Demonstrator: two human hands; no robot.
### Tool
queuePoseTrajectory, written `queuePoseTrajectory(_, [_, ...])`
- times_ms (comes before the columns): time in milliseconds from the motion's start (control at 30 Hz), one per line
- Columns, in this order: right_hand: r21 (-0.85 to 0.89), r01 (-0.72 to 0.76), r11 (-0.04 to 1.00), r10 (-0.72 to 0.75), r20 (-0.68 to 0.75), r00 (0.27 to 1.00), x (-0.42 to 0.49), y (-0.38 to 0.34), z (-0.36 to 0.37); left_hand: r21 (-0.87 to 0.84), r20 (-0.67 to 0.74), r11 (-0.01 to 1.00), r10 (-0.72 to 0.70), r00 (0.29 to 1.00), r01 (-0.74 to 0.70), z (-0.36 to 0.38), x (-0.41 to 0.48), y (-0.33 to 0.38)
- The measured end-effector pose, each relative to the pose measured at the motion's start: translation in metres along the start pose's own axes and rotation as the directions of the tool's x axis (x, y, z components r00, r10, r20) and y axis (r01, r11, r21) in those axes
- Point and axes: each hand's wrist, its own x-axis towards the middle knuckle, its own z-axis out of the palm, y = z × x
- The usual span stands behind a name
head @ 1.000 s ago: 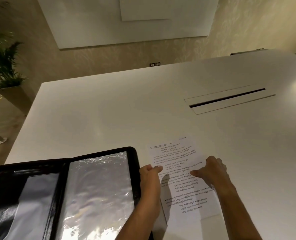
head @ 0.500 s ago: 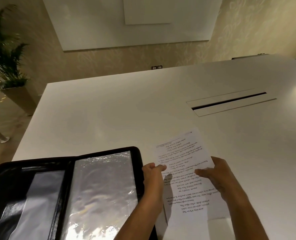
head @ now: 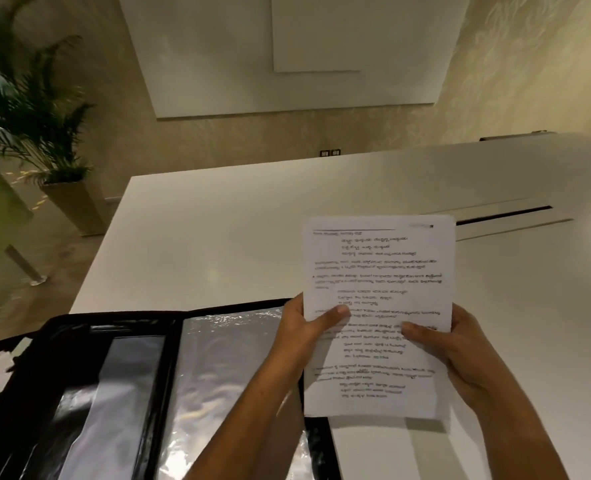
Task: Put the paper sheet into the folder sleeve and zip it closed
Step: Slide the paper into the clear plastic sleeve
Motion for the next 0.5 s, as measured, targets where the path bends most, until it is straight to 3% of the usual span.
queuePoseTrajectory(233, [0.028, 0.069, 0.997, -0.069, 0.004, 0.998, 0.015, 0.006, 0.067, 0.138, -0.066, 0.976, 0.182, 0.981, -0.171, -0.042, -0.014, 0.045])
queuePoseTrajectory(500, [-0.011, 0.118, 0.993, -0.118, -0.029, 0.993, 0.015, 0.054, 0.143, 0.180, -0.192, 0.954, 0.273, 0.943, -0.240, -0.113, -0.039, 0.040])
